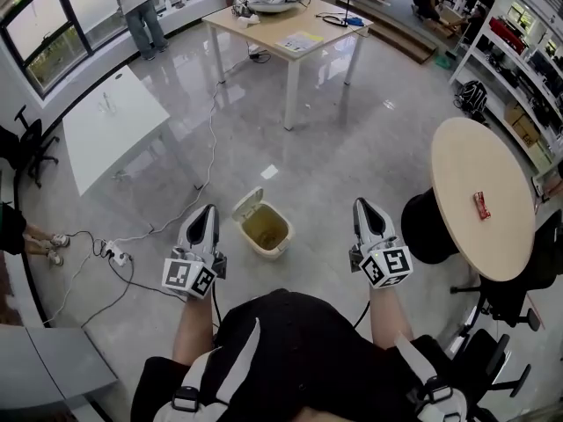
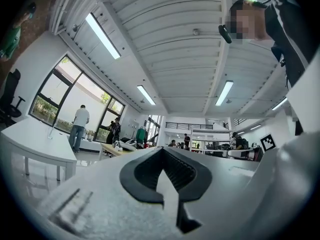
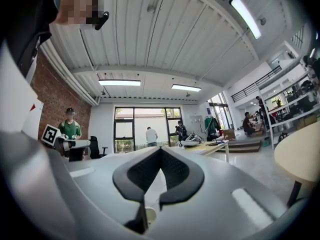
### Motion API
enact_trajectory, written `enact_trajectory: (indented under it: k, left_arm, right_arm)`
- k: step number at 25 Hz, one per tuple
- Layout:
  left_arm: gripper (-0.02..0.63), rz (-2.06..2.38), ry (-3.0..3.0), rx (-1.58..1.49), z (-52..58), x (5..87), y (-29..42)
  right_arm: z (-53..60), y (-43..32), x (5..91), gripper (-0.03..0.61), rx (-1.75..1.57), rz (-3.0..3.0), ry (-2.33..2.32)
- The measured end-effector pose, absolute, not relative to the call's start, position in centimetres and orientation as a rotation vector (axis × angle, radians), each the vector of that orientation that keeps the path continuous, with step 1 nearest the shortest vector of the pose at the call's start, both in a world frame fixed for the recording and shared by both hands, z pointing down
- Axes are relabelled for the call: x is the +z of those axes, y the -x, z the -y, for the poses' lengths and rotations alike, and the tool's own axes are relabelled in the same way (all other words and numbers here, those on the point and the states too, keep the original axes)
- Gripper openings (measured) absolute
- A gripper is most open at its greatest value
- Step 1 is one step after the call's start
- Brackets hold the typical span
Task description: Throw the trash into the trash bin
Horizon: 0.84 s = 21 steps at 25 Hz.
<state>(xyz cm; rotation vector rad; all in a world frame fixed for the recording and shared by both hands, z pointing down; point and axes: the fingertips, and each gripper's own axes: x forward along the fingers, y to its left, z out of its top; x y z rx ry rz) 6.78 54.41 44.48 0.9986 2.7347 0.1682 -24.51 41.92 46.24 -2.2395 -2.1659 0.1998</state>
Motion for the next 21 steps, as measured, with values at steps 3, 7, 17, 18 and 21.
enact_trajectory:
  k: [3, 7, 17, 18, 21]
  left_arm:
    - [0.002, -2.744, -1.000, 0.161, -53.8, 44.4, -6.0]
    - [0.002, -2.748, -1.026, 0.149, -53.4, 44.4, -5.9]
    - [0.002, -2.757, -1.064, 0.174, -52.9, 45.6, -6.6]
    - [0.002, -2.755, -1.065, 0.178, -52.9, 45.6, -6.7]
    - [0.002, -2.744, -1.068, 0.186, -52.7, 45.4, -6.9]
  right_arm:
    - [-42.0, 24.9, 46.3, 0.005, 0.205, 2.146, 2.259]
    - [-41.9, 25.3, 46.1, 0.005, 0.227, 2.123, 2.275]
    - [-41.9, 24.6, 46.4, 0.005, 0.247, 2.055, 2.315]
    - [-42.0, 24.5, 46.4, 0.005, 0.248, 2.050, 2.316]
    - [-42.2, 24.1, 46.4, 0.005, 0.247, 2.034, 2.323]
